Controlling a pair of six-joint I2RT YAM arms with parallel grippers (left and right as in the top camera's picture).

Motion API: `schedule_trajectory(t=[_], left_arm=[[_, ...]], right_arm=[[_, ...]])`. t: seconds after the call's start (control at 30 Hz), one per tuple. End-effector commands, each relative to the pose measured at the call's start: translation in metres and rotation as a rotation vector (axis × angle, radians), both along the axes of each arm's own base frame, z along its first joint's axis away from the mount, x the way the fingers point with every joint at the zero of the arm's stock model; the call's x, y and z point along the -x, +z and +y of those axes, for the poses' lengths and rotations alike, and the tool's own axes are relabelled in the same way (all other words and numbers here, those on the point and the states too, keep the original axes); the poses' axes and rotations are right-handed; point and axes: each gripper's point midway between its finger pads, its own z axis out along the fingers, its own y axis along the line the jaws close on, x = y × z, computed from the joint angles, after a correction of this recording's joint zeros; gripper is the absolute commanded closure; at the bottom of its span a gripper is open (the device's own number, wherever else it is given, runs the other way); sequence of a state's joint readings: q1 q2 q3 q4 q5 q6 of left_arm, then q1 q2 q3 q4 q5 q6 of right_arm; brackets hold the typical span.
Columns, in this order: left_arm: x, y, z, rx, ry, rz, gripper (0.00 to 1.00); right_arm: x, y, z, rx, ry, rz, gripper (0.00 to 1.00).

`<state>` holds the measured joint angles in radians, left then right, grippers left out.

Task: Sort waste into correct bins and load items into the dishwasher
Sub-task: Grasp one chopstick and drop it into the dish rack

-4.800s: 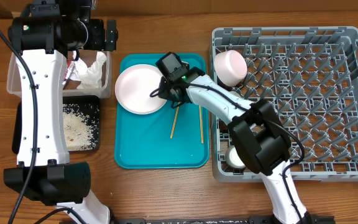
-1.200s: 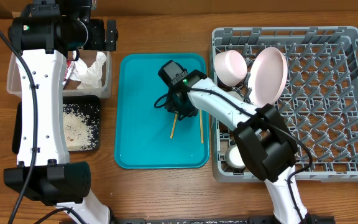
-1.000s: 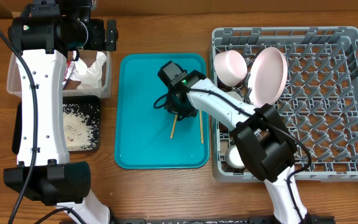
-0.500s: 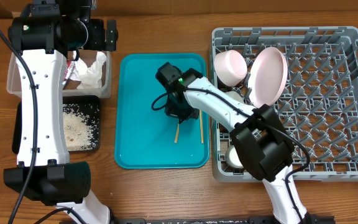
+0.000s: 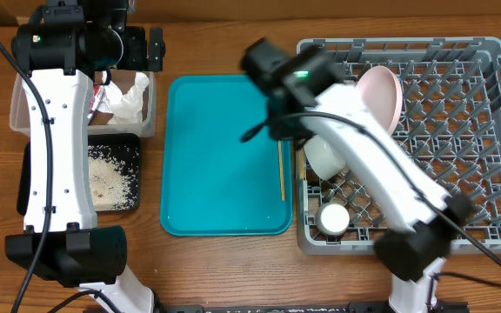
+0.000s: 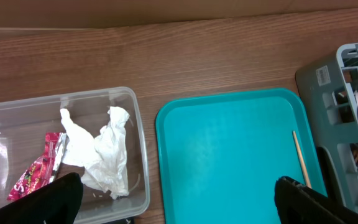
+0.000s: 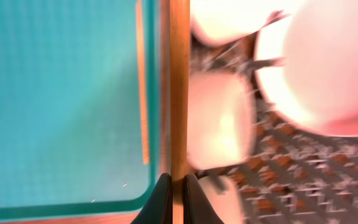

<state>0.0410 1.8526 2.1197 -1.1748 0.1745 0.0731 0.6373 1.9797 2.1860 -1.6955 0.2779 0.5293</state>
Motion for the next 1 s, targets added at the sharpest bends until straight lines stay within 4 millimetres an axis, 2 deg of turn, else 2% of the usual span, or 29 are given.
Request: schedule_trajectory(t=[0.0,0.07,0.1,0.17,0.3,0.47,0.7,0.8,0.97], left_arm=[[-0.003,0.003,0.000,-0.002,0.007,-0.012,0.00],[-0.003,0.003,0.000,-0.002,0.006,-0.012,0.00],[-0.003,0.003,0.000,-0.002,0.006,-0.012,0.00],[-0.003,0.003,0.000,-0.002,0.006,-0.012,0.00],[-0.003,0.003,0.000,-0.002,0.006,-0.012,0.00],[-0.003,0.003,0.000,-0.002,0.006,-0.012,0.00],[-0.003,0.003,0.000,-0.002,0.006,-0.012,0.00],[-0.003,0.003,0.000,-0.002,0.006,-0.012,0.00],[-0.003,0.003,0.000,-0.002,0.006,-0.012,0.00]], right_arm=[[-0.011,0.008,-0.031,0.064,-0.004,-0.035,0.96],[-0.011,-0.010,-0.054,0.101,-0.042,0.030,0.96],[-0.007,-0.026,-0.069,0.137,-0.061,0.090,0.96],[0.001,-0.041,-0.083,0.167,-0.090,0.147,0.96],[0.019,-0.051,-0.109,0.218,-0.174,0.182,0.96],[0.043,-0.052,-0.117,0.215,-0.159,0.219,0.96],[0.067,-0.090,-0.138,0.309,-0.161,0.334,0.94],[0.072,-0.097,-0.143,0.320,-0.169,0.359,0.87],[0.066,-0.092,-0.140,0.308,-0.155,0.332,0.74]])
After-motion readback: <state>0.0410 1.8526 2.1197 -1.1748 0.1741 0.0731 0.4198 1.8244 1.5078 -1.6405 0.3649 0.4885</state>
